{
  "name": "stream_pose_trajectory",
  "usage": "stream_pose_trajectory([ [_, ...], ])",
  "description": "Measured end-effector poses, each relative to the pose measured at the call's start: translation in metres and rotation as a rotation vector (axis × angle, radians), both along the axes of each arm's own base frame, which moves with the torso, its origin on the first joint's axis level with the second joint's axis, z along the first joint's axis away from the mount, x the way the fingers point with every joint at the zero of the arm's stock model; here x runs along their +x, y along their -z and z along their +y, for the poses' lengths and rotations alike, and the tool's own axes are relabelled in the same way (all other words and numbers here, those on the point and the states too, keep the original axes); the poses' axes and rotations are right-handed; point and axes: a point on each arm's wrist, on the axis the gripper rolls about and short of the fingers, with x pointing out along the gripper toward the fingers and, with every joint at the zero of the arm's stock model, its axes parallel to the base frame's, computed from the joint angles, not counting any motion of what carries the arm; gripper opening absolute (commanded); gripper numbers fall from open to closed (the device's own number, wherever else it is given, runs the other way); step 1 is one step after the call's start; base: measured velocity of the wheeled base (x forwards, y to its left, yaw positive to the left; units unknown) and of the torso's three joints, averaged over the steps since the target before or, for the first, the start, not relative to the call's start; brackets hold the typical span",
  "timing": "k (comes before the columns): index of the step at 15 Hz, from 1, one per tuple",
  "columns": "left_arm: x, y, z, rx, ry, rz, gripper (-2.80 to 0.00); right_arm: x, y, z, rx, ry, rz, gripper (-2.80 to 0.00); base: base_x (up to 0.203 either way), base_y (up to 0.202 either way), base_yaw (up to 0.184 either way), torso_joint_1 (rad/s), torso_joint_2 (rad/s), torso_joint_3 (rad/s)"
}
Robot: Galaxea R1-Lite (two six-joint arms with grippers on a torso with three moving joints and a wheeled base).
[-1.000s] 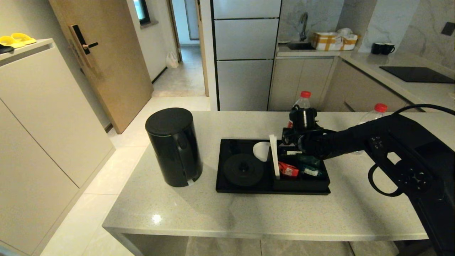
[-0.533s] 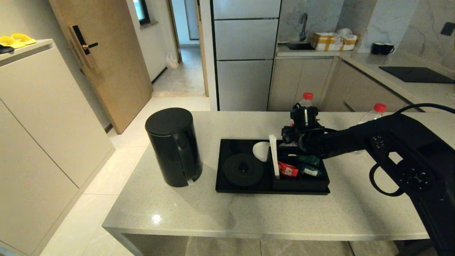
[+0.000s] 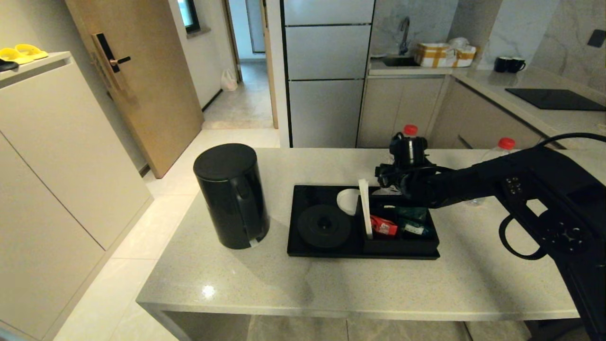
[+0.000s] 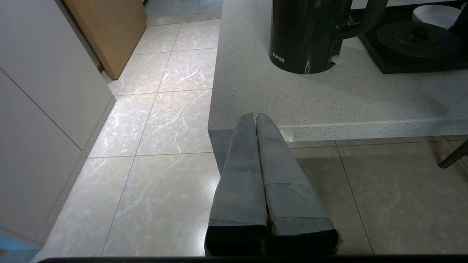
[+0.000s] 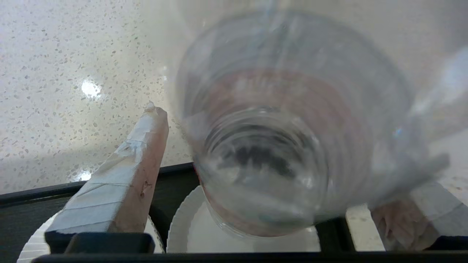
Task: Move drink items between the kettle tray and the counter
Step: Return the bottled water to its original position
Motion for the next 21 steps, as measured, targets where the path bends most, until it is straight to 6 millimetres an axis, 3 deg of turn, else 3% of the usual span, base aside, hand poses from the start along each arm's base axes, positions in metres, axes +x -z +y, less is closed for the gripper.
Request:
stream_pose_trajectory([
  [14,0.0,0.0,0.0,0.0,0.0,0.0,-2.8,-0.042,-0.06,0.009,0.036,-0.058,-0.063,0.0,0.0,0.0,0.0,0.0,0.0,0.0],
  [21,0.0,0.0,0.0,0.0,0.0,0.0,-2.8,-0.041,-0.058,0.01,0.034,-0.062,-0.063,0.0,0.0,0.0,0.0,0.0,0.0,0.0],
])
